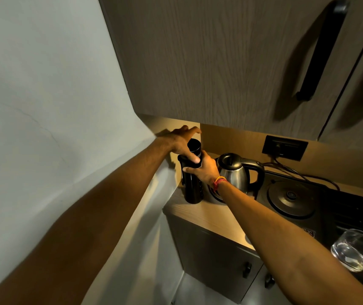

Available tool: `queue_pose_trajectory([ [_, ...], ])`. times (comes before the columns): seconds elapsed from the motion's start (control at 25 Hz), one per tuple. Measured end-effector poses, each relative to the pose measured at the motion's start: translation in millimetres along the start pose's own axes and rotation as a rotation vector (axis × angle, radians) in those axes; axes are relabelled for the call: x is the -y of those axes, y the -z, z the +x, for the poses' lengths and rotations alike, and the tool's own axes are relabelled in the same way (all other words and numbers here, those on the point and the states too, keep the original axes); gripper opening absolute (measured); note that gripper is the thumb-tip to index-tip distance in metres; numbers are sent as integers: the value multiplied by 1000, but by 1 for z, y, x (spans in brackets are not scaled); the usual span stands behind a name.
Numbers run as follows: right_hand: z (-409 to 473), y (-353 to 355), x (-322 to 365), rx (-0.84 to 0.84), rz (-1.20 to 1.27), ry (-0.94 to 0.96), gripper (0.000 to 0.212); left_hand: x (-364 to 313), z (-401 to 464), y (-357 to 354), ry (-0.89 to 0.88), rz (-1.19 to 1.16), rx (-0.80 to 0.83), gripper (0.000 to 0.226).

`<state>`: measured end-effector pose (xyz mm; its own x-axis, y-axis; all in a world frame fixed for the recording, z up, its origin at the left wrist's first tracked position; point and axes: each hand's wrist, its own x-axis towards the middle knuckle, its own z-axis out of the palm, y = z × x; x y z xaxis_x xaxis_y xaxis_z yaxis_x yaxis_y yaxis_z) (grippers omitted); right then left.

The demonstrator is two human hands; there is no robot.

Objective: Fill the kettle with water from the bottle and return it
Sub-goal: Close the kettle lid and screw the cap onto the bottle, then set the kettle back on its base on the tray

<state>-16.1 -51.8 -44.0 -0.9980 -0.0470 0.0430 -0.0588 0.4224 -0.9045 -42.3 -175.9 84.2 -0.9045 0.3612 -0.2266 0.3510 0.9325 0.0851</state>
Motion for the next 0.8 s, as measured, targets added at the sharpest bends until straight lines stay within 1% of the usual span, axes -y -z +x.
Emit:
queue_pose_trajectory([
  [0.04, 0, 1, 0, 4, 4, -4, 70, -2, 0, 0, 57, 71, -27, 87],
  [0.08, 0, 1, 0, 8, 4, -7, 69, -3, 2, -1, 78, 107, -22, 79],
  [0.12, 0, 1, 1, 13, -3, -11, 69, -6, 4, -3, 62, 99, -6, 70],
  [0.16, 0, 1, 2, 17, -13, -15, 69, -10, 5, -2, 31, 57, 12, 68],
  [0.24, -1, 2, 5, 32, -36, -20, 70, -17, 6, 3, -35, -64, 51, 87],
  [0.28, -2, 4, 5, 50, -64, -5, 73, -22, 6, 4, -67, -107, 39, 93],
  [0.32, -5, 8, 5, 74, -118, 34, 79, -28, 7, 5, -86, -141, -1, 91],
  [0.4, -11, 28, -3, 97, -347, 174, 94, -42, 17, 1, -110, -184, -110, 71],
  [0.44, -13, 44, -10, 79, -489, 258, 97, -51, 23, -4, -130, -209, -159, 61],
  [0.48, -14, 62, -18, 49, -615, 329, 95, -62, 30, -10, -150, -239, -189, 54],
  [0.52, -16, 82, -27, 24, -714, 353, 92, -72, 37, -16, -162, -254, -194, 51],
  [0.56, -18, 101, -35, 11, -789, 332, 87, -83, 44, -24, -172, -248, -179, 52],
  [0.64, -20, 134, -46, 40, -873, 192, 77, -99, 58, -43, -155, -178, -94, 64],
  [0.72, -21, 154, -53, 124, -863, 17, 60, -107, 72, -63, -126, -67, -11, 79],
  [0.8, -21, 162, -58, 158, -813, -60, 43, -111, 84, -77, -96, 40, 37, 88],
])
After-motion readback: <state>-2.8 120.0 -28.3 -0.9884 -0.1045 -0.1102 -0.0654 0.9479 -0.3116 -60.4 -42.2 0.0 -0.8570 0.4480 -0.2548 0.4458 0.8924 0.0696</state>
